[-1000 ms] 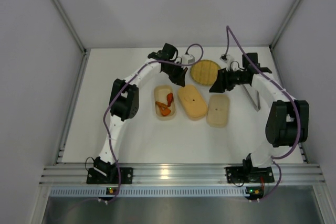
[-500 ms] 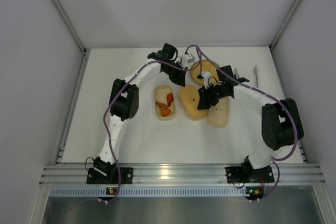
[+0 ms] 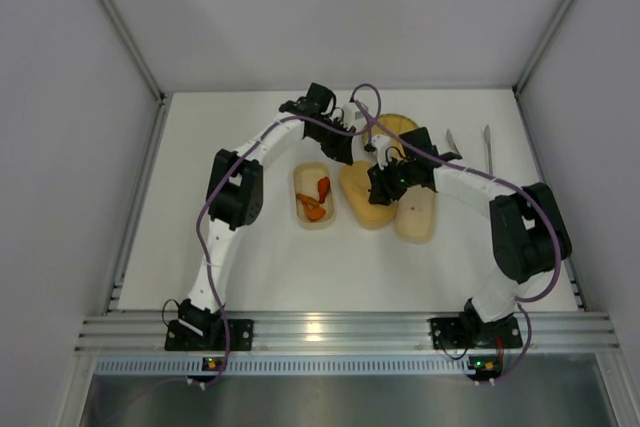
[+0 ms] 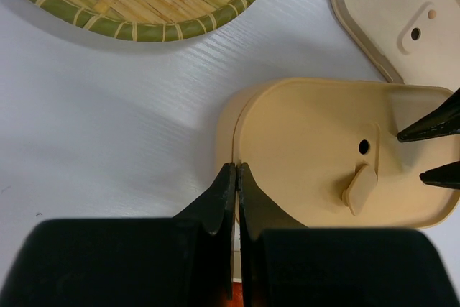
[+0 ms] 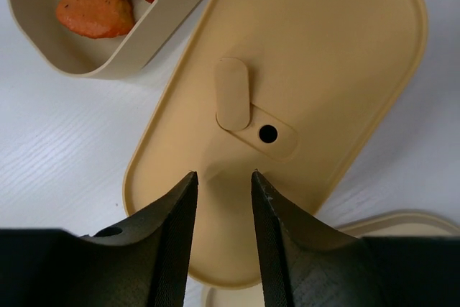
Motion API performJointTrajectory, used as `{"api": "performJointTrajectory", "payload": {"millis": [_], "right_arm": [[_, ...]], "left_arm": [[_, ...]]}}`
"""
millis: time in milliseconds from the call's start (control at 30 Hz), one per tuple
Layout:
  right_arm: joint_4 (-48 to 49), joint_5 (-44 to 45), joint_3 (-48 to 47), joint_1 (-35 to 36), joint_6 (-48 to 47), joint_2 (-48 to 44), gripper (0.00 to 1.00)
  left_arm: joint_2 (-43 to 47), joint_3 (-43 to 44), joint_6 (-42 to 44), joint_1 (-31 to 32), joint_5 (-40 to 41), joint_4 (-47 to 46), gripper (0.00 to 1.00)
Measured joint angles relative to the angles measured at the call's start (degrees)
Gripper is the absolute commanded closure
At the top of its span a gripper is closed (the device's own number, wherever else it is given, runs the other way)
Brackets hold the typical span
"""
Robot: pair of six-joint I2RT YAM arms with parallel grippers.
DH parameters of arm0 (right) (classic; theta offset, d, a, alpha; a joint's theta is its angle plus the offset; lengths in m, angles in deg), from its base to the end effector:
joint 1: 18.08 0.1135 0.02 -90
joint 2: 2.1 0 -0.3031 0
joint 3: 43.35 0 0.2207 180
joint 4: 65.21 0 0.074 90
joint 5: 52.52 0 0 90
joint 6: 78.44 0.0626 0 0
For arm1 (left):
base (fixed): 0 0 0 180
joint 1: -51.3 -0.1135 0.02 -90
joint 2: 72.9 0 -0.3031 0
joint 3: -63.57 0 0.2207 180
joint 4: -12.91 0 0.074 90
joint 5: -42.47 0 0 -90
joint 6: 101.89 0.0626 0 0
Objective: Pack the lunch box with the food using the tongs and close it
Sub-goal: Close the box lid on the packing box.
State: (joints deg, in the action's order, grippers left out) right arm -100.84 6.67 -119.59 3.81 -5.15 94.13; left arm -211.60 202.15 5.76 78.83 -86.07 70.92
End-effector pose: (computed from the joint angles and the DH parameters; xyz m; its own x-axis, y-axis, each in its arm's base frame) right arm 0.2965 0.1537 0.2339 -0.5642 -0.4928 -0.6624 -0.7839 0.5715 0.2425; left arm 0.4549 -0.2811 0.2087 -0.5196 0.5383 -0.6636 0.8508 0.3970 -0.3441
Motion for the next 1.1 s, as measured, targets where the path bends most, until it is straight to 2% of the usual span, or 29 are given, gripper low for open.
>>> {"api": "performJointTrajectory", "payload": {"millis": [233,433,567,733,933,1000,1100], "right_arm": [[1.6,2.8,-0.3,1.5,-0.3,0.4,0.64],[1.6,4.9,-0.7,2.8,-1.1,0.5,0.64],[1.7,5.3,-0.7,3.1,-1.3,0.5,0.64],[1.7,5.3,-0.7,3.1,-1.1,0.3,0.62],[1.5,5.3,-0.2,3.1,-0.4,-0.5,0.61],[1.0,5.3,0.2,3.1,0.0,-1.2,0.60],[0.6,5.3,0.6,3.1,0.5,-1.7,0.60]], "left_arm": [[0.1,-0.2,-0.2,0.0,0.0,-0.2,1.00],[0.4,-1.0,-0.2,0.0,0.2,-0.9,0.85],[0.6,-1.7,-0.4,0.0,0.8,-1.6,0.68],[0.7,-2.0,-0.8,0.0,2.0,-2.1,0.59],[0.9,-2.1,-0.8,0.0,2.6,-2.3,0.57],[0.9,-2.2,-0.8,0.1,2.9,-2.3,0.53],[0.9,-2.2,-0.6,0.2,3.5,-2.2,0.41]]}}
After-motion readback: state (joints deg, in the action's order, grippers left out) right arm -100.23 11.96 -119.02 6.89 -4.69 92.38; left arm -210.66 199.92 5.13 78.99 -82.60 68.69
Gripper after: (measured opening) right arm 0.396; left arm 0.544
